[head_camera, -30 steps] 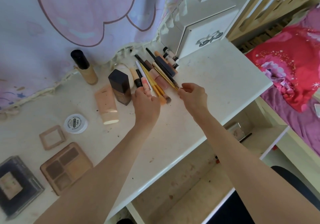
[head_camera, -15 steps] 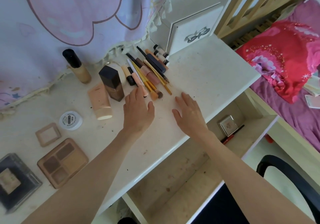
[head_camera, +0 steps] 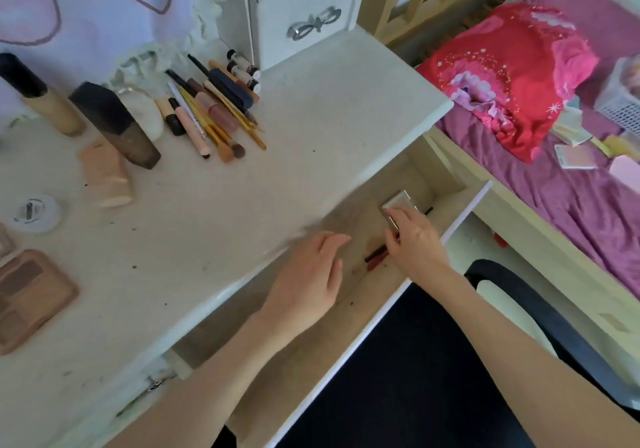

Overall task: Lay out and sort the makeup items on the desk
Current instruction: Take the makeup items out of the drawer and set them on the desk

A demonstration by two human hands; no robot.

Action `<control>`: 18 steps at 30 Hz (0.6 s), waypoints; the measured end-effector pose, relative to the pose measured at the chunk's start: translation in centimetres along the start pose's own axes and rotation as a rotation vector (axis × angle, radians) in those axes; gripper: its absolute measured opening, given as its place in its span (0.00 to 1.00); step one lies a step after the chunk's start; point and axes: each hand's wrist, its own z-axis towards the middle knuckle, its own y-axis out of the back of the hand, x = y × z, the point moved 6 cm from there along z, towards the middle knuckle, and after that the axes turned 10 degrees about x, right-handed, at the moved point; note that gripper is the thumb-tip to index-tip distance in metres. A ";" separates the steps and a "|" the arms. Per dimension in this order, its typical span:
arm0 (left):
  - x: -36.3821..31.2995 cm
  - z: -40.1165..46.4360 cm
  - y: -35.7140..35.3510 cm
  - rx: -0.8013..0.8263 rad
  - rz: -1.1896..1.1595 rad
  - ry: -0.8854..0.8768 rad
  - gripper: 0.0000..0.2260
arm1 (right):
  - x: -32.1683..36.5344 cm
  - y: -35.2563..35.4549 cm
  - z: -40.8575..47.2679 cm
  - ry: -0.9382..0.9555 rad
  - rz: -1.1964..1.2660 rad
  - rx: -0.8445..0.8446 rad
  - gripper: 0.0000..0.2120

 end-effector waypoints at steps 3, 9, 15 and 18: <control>1.0 1.4 -6.2 0.168 -0.164 0.129 0.18 | -4.1 -0.1 1.0 -0.105 -0.097 0.075 0.15; 1.6 6.5 -12.3 0.266 -0.237 0.222 0.18 | -7.6 -0.3 5.4 -0.073 -0.280 0.225 0.17; 2.2 11.7 -15.3 0.338 -0.247 0.301 0.17 | -9.9 -2.9 9.2 -0.189 -0.147 0.324 0.18; 3.3 12.9 -16.6 0.386 -0.198 0.365 0.18 | -10.4 -4.4 10.5 -0.181 -0.030 0.356 0.20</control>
